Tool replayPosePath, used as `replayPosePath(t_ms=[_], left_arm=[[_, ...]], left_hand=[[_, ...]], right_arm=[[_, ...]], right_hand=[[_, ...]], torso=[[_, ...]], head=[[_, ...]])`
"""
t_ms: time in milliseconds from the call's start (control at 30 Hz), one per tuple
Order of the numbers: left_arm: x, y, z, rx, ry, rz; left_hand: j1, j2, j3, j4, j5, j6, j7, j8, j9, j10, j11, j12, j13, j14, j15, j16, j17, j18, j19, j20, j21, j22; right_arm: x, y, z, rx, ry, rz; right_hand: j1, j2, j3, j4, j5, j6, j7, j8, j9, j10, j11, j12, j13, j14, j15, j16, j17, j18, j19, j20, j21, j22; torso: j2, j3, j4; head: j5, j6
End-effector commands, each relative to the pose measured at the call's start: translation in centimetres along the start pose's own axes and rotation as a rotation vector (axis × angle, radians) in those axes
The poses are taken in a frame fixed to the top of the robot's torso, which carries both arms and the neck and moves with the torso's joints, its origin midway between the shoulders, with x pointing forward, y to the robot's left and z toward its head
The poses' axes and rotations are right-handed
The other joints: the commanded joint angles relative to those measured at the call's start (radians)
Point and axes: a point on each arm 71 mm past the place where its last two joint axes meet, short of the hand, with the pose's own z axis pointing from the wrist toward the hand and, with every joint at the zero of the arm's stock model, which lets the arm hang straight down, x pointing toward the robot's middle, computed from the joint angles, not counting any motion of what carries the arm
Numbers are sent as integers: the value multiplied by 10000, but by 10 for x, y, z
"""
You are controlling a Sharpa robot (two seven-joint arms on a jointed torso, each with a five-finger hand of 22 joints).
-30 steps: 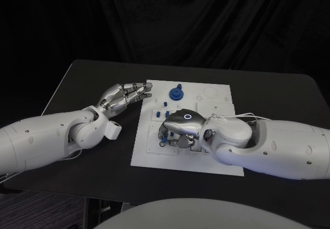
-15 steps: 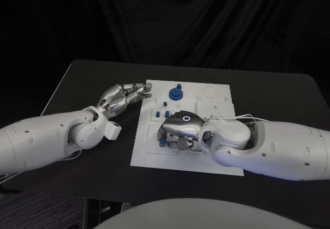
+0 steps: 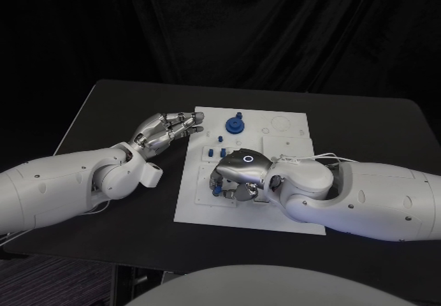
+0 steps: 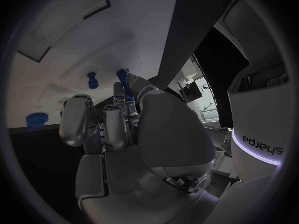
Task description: Assemble the parts on the task board
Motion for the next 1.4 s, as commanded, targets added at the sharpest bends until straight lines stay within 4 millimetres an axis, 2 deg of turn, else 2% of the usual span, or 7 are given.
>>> replayPosePath(t_ms=[33,833,900,933,1000,1200,1400], left_arm=[[2,1,0,15,136,-149],[3,4,0,-123,181,-211],[3,4,0,-128,183,-215],[3,5,0,-132,183,-216],[3,5,0,-139,183,-219],[3,5,0,-156,185,-229],[2,6,-1,-172,183,-236]], left_hand=[[-139,-5,43,7,-77,5,35,70,8,2,28,40,14,16,87,45,18,-198,28,9,4,-12],[-164,-7,54,30,-91,-2,35,69,6,-11,25,26,12,16,94,52,18,-204,27,11,3,-21],[-164,-7,54,30,-91,-2,35,69,6,-11,25,26,12,16,94,52,18,-204,27,11,3,-21],[-164,-7,54,30,-91,-2,35,69,6,-11,25,26,12,16,94,52,18,-204,27,11,3,-21],[-164,-7,54,30,-91,-2,35,69,6,-11,25,26,12,16,94,52,18,-204,27,11,3,-21],[-179,-7,63,44,-96,-9,37,68,5,-5,25,34,13,17,99,58,18,-209,36,11,4,-13],[-179,-7,63,44,-96,-9,37,68,5,-5,25,34,13,17,99,58,18,-209,36,11,4,-13]], right_arm=[[3,0,0,29,211,26],[7,-2,2,62,467,9],[7,-2,3,53,481,7],[7,-2,3,44,492,5],[7,-2,3,3,512,4],[7,-2,3,-89,473,95],[7,-3,2,-126,390,135]], right_hand=[[-96,14,18,-68,-36,-72,14,-14,1176,4,24,-57,8,262,24,-39,-19,-20,92,-13,-42,1628],[-348,-103,26,-84,-186,-820,277,-538,1181,-961,359,-356,31,-24,308,-393,-561,106,-264,214,-769,1428],[-427,-151,9,-51,-293,-1133,324,-757,1088,-1155,421,-354,51,-74,367,-436,-633,131,-330,265,-901,1392],[-565,-284,-114,-5,-572,-2215,245,-1379,787,-1764,584,-489,20,-207,503,-555,-822,176,-487,363,-1249,1300],[-688,-336,-327,33,-897,-2738,182,-1663,580,-2419,706,-472,50,-367,618,-649,-1005,242,-673,477,-1609,1208],[-873,-323,-936,158,-1196,-3230,139,-1649,265,-3290,846,111,275,-667,763,-734,-1297,347,-952,681,-2040,1102],[-837,-261,-1087,173,-1213,-3247,147,-1614,193,-3484,861,368,360,-729,782,-740,-1370,363,-989,712,-2084,1091]], torso=[[-4,-3,-9],[-2,-1,14],[-2,-1,14],[-2,-1,14],[-1,-1,14],[-2,-1,14],[-8,2,10]], head=[[20,-2],[3,-2],[2,-2],[-3,-2],[-11,-2],[-15,-2],[-1,-2]])
